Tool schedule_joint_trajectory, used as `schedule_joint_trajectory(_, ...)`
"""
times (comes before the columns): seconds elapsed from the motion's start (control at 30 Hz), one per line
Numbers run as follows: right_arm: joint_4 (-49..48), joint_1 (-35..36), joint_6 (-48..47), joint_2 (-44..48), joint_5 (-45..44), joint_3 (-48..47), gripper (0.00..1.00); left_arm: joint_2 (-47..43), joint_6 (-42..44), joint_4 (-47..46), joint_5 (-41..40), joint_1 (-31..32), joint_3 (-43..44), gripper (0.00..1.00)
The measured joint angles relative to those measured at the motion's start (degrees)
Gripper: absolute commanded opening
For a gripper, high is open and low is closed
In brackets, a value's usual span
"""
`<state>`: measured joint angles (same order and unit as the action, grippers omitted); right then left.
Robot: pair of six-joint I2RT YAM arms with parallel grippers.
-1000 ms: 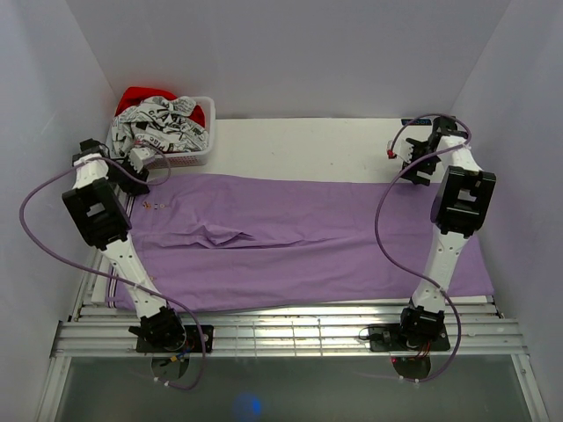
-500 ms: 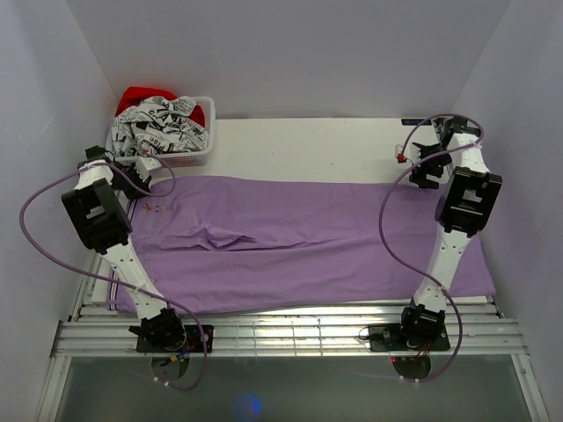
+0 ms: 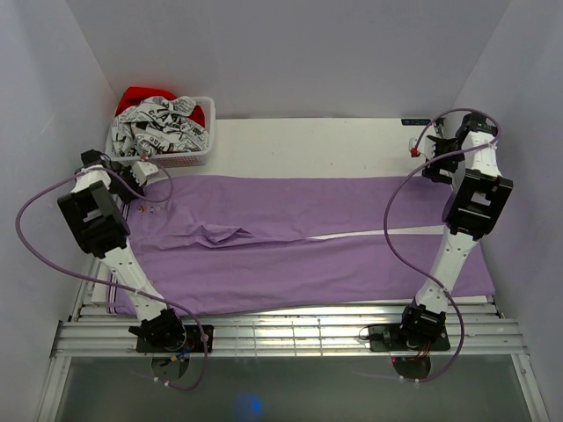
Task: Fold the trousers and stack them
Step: Fold the trousers
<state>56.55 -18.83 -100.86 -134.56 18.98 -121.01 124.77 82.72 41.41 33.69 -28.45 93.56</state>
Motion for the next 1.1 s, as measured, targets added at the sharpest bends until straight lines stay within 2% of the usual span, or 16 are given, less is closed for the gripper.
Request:
schedule_joint_trajectory(0.13,-2.38,0.11,2.1,0.26,1.2,-0.72,0.88,-0.7,1.09,-1.64,-0.85,-0.26,-1.33,0.0)
schedule_joint_trajectory(0.4,0.68,0.76,2.19,0.46,3.1,-1.68,0.91,-2.32,2.8,-5.25,-1.07,-0.26,-4.66,0.0)
schedule_joint_trajectory(0.57,1.2,1.31,6.36,-3.89,5.18,-5.55,0.89,-3.3,3.45,-7.19,-1.09,-0.24,-6.45,0.0)
schedule_joint_trajectory(0.8,2.1,1.77,10.08,-7.78,6.45,-6.54,0.8,-4.72,4.9,-8.96,-1.27,-0.31,-8.87,0.0)
schedule_joint_trajectory(0.9,4.63,1.75,12.33,-9.14,6.47,-8.57,0.6,-5.03,4.98,-9.31,-1.29,-0.31,-9.33,0.0)
schedule_joint_trajectory(1.0,7.43,1.7,14.05,-9.4,6.56,-8.81,0.49,-5.4,4.96,-9.29,-1.51,-0.33,-9.73,0.0)
schedule_joint_trajectory(1.03,7.98,1.7,14.53,-9.33,6.67,-8.17,0.39,-5.44,4.94,-9.27,-1.57,-0.33,-9.79,0.0)
schedule_joint_trajectory(1.07,7.67,1.66,14.82,-8.02,6.88,-5.77,0.33,-5.51,4.94,-9.27,-1.57,-0.33,-9.88,0.0)
schedule_joint_trajectory(1.1,8.15,1.64,14.69,-6.58,7.1,-3.13,0.15,-5.6,4.94,-9.31,-1.57,-0.33,-10.05,0.0)
